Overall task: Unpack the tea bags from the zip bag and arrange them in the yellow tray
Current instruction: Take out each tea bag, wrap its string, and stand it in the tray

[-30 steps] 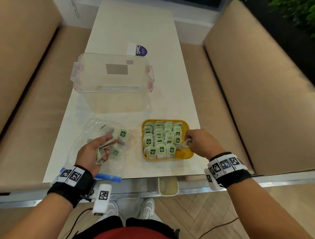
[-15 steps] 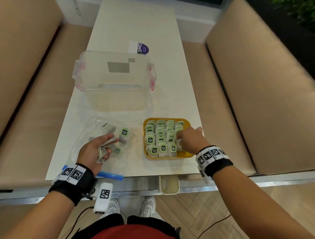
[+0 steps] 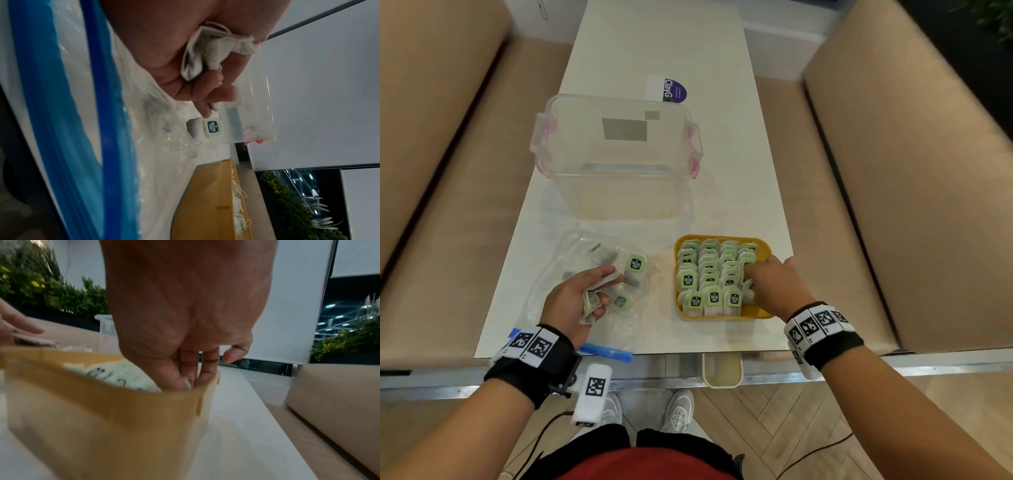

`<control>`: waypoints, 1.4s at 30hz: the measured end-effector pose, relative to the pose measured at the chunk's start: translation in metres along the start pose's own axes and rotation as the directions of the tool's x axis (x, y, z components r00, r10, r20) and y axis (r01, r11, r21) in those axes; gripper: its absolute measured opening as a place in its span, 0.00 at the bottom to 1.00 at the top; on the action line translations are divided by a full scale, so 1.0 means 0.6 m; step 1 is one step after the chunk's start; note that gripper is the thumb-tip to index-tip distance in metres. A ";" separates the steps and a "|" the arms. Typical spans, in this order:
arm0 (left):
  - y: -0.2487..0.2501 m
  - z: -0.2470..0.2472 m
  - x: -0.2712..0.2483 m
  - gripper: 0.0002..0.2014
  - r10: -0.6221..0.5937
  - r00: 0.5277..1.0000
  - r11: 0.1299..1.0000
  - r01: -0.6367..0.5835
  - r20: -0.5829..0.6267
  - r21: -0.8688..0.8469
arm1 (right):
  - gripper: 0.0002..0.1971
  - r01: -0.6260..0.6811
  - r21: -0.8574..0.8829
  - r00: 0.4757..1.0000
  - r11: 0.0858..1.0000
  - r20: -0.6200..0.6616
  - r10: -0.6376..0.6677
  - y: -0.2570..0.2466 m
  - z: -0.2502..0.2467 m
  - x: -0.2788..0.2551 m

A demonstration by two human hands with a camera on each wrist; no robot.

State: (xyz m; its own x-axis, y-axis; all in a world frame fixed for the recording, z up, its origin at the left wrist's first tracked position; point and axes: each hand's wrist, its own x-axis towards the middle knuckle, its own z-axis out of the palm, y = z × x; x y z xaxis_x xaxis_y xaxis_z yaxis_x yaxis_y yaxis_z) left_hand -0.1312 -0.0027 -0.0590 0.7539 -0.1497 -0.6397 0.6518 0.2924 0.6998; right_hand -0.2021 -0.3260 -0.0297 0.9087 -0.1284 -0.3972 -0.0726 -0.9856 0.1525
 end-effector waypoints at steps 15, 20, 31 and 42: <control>0.004 0.007 -0.008 0.10 -0.005 1.000 1.000 0.005 0.010 0.009 | 0.15 0.029 0.080 0.993 0.996 0.110 -0.037 0.025 -0.020 0.000; 0.003 0.003 -0.010 0.12 0.007 1.000 1.000 -0.007 0.007 0.024 | 0.13 0.042 -0.058 0.998 0.997 0.053 -0.039 0.006 0.000 0.007; 0.000 -0.004 -0.008 0.16 0.003 1.000 1.000 -0.004 0.003 0.017 | 0.25 -0.062 -0.102 0.981 0.993 -0.187 0.043 0.001 0.024 -0.003; -0.006 -0.004 -0.003 0.14 -0.003 1.000 1.000 0.003 0.011 0.015 | 0.39 -0.229 0.128 0.961 0.965 -0.124 0.245 -0.006 0.036 -0.015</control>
State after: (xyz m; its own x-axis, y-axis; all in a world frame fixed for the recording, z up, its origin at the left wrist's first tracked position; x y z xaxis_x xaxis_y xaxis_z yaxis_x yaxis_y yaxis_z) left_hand -0.1350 -0.0010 -0.0612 0.7525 -0.1607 -0.6387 0.6554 0.2773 0.7025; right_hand -0.2188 -0.3239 -0.0462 0.9070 -0.3514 -0.2321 -0.3311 -0.9356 0.1227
